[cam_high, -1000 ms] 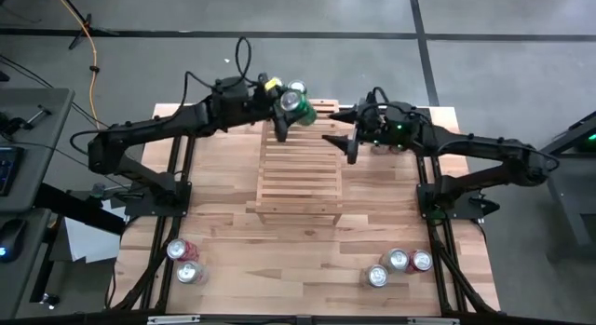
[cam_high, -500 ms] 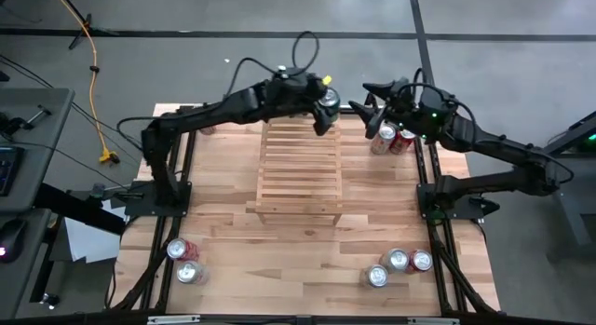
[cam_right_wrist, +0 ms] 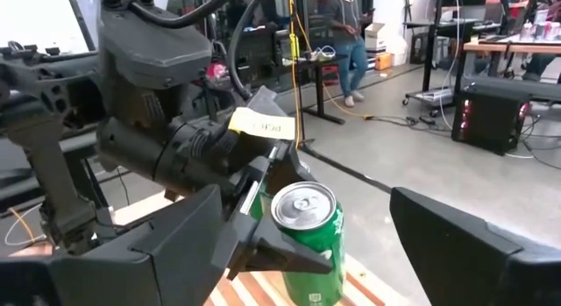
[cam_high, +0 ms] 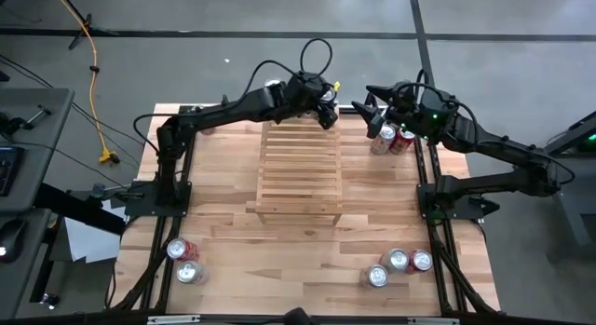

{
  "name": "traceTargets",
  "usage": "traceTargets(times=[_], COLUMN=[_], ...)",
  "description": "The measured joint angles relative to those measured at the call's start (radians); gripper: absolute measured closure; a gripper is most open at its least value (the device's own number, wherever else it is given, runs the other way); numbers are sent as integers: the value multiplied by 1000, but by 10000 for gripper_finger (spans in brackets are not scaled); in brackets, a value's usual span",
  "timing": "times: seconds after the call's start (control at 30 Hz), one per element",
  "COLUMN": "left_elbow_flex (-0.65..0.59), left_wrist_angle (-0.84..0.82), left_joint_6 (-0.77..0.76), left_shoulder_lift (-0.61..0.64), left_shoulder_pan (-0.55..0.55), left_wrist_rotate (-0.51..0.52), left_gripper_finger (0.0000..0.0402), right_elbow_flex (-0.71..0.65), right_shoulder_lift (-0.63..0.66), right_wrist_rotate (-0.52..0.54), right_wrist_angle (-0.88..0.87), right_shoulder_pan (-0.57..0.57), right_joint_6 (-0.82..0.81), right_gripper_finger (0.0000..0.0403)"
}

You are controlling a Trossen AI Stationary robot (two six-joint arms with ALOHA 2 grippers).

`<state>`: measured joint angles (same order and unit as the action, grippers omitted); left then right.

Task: Place canned beverage on shelf
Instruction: Put the green soda can on the shelf aligned with the other green soda cans

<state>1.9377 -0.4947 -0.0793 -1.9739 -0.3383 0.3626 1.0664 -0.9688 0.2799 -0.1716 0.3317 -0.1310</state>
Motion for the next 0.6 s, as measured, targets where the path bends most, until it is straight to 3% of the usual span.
traceTargets(times=[0.17, 0.37, 0.6], left_elbow_flex=[1, 2, 2], left_wrist_angle=[0, -2, 6], left_joint_6=[-67, -96, -100], left_shoulder_lift=[2, 2, 2], left_shoulder_pan=[-11, -12, -6], left_wrist_rotate=[1, 4, -12], left_gripper_finger=[118, 79, 96], right_elbow_flex=[0, 0, 0], right_shoulder_lift=[0, 0, 0], right_wrist_rotate=[0, 0, -1], right_wrist_angle=[0, -5, -5], right_shoulder_pan=[0, 0, 0], right_joint_6=[0, 0, 0], right_gripper_finger=[86, 86, 86])
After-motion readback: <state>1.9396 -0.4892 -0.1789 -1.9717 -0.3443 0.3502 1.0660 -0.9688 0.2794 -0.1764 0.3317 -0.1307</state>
